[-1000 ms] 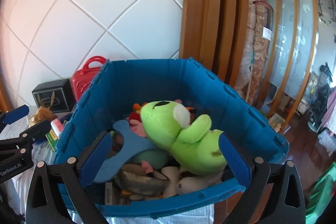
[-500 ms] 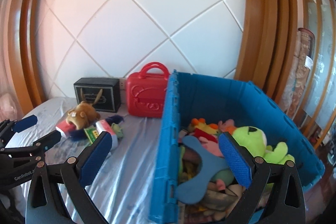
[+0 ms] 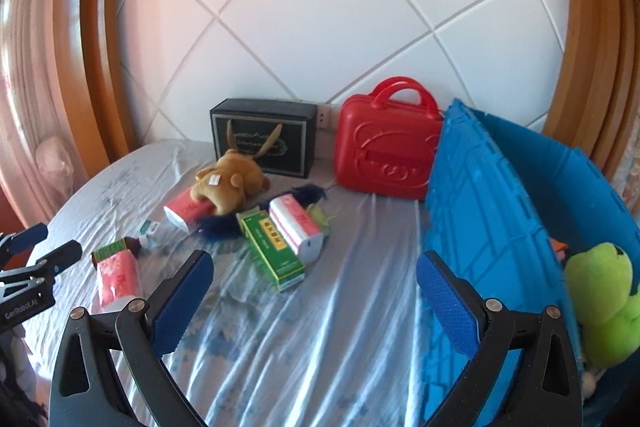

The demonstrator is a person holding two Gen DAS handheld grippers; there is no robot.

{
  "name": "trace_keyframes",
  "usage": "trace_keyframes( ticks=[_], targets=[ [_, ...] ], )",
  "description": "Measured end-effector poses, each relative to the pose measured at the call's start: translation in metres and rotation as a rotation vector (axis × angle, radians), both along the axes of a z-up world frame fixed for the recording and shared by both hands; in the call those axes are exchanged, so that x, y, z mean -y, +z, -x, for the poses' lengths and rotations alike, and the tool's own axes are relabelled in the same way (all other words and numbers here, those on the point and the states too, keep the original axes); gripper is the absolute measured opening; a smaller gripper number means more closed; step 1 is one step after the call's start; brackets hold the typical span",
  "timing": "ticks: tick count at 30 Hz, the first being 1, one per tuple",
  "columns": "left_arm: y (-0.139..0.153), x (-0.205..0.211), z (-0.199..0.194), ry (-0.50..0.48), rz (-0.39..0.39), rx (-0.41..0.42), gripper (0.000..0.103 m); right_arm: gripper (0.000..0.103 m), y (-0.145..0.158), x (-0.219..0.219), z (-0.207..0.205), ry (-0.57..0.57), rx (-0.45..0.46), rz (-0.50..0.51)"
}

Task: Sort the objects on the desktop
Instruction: 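Move both tools back toward the tissue packs and syrup box, then grasp the pink tissue pack with the left tool while the right tool grasps the green syrup box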

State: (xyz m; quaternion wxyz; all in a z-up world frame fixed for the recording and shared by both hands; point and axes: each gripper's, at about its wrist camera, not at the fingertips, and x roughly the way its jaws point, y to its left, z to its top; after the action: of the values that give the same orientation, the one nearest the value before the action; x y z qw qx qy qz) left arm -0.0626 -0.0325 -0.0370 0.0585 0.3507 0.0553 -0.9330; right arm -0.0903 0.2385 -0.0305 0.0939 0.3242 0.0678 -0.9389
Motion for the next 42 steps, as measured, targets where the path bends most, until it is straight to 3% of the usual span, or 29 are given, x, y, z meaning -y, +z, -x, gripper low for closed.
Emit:
trace_keyframes(
  ticks=[10,24,30,36,42],
  targets=[
    [-0.075,0.066,0.031,0.186,-0.093,0.180,0.077,0.103,-0.071,0.045,0.058,0.074,0.164,-0.044],
    [-0.179,0.090,0.094,0.344,-0.166,0.495,0.077,0.103,-0.190,0.060,0.176,0.126,0.431,-0.118],
    [-0.193,0.097,0.111,0.386,-0.072,0.546,0.089,0.103,-0.226,0.066,0.210,0.133,0.495,-0.149],
    [-0.214,0.114,0.113,0.385,-0.185,0.597,0.093,0.103,-0.248,0.077,0.232,0.159,0.530,-0.158],
    [-0.227,0.109,0.114,0.364,-0.185,0.631,0.091,0.103,-0.263,0.081,0.241,0.177,0.586,-0.116]
  ],
)
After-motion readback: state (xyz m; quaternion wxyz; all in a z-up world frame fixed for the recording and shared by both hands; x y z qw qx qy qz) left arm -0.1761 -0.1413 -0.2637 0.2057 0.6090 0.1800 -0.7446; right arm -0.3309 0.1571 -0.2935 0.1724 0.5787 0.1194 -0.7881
